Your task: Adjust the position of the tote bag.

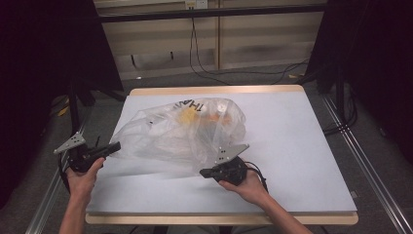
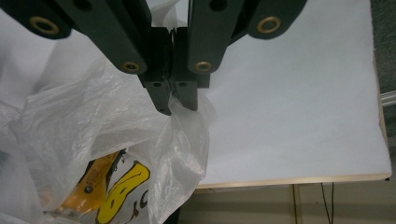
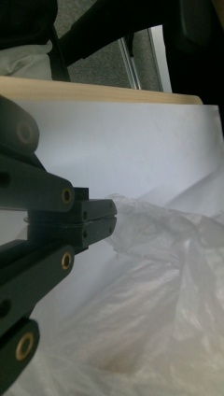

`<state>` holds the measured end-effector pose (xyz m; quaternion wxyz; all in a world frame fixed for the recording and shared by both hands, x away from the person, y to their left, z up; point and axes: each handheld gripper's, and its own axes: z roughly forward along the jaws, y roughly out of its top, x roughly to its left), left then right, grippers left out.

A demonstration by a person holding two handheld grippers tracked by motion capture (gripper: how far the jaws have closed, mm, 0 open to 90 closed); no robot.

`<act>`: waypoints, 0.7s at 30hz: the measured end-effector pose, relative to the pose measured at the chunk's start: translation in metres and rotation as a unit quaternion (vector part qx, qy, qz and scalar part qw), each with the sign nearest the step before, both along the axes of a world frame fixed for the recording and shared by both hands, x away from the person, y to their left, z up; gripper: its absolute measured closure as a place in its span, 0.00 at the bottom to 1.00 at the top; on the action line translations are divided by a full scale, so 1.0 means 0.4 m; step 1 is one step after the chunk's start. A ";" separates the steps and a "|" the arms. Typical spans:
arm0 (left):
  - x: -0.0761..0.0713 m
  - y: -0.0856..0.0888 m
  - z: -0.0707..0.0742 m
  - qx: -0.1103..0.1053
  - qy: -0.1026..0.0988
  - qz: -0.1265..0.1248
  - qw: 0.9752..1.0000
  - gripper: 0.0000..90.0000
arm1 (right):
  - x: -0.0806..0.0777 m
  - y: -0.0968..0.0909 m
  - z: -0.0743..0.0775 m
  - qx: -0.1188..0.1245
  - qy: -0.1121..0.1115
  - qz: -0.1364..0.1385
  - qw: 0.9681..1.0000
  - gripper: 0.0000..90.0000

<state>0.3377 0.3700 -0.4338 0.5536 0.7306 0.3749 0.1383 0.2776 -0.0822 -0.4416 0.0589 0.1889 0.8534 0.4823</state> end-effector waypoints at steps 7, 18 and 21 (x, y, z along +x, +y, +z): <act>0.004 -0.021 0.028 -0.008 -0.011 -0.002 1.000 0.99 | 0.001 -0.018 0.070 0.044 -0.025 -0.004 0.999 1.00; -0.005 -0.029 0.098 -0.016 -0.043 -0.010 0.999 0.99 | 0.010 -0.059 0.154 0.090 -0.057 -0.026 0.994 1.00; -0.002 -0.038 0.119 -0.013 -0.050 -0.012 0.999 0.98 | 0.016 -0.066 0.183 0.094 -0.069 -0.029 0.993 1.00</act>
